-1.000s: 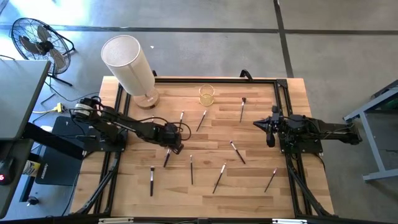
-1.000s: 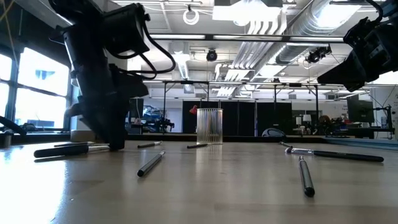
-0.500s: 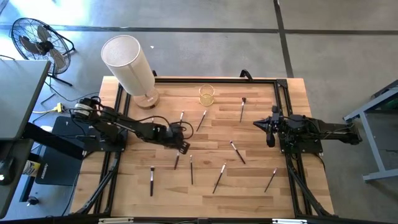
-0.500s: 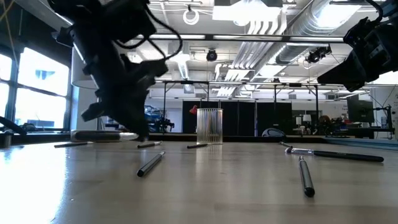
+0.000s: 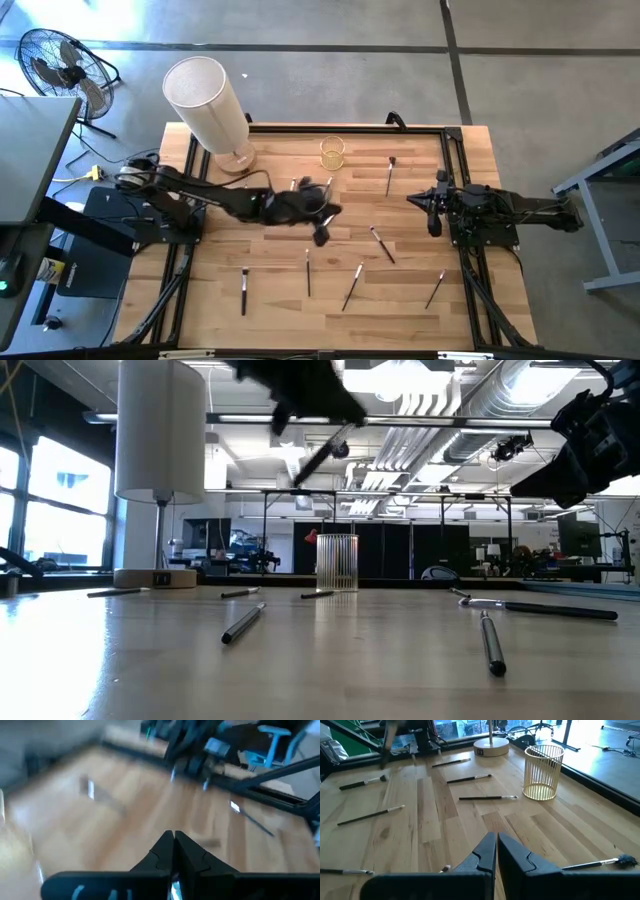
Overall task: Sort items
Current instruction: Put the small fan brush into the glass
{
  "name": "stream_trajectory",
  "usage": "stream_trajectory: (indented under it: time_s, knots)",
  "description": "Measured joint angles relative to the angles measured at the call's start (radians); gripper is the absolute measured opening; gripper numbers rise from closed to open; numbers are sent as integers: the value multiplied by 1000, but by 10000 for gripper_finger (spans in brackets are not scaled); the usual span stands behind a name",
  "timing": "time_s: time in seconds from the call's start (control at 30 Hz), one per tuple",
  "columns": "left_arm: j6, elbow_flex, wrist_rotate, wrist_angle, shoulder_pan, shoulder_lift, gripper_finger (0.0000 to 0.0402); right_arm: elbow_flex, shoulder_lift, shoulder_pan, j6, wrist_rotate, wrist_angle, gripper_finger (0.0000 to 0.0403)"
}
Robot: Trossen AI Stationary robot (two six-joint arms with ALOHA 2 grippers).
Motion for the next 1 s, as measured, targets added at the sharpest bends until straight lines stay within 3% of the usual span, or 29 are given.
stream_trajectory:
  time_s: [0.13, 0.3, 0.47, 0.73, 1.0]
  knots:
    - [175, 107, 54, 33, 75, 47, 0, 0, 3, 0, 0, 0, -3, 12]
    - [326, 140, 205, 291, 194, 136, 0, 0, 12, 0, 0, 0, 6, 12]
    - [366, 118, 298, 609, 300, 218, 0, 0, 16, 0, 0, 0, 0, 12]
    - [391, 51, 286, 846, 450, 244, 0, 0, 16, 0, 0, 0, 0, 12]
    - [411, 32, 253, 795, 562, 243, 0, 0, 16, 0, 0, 0, 1, 12]
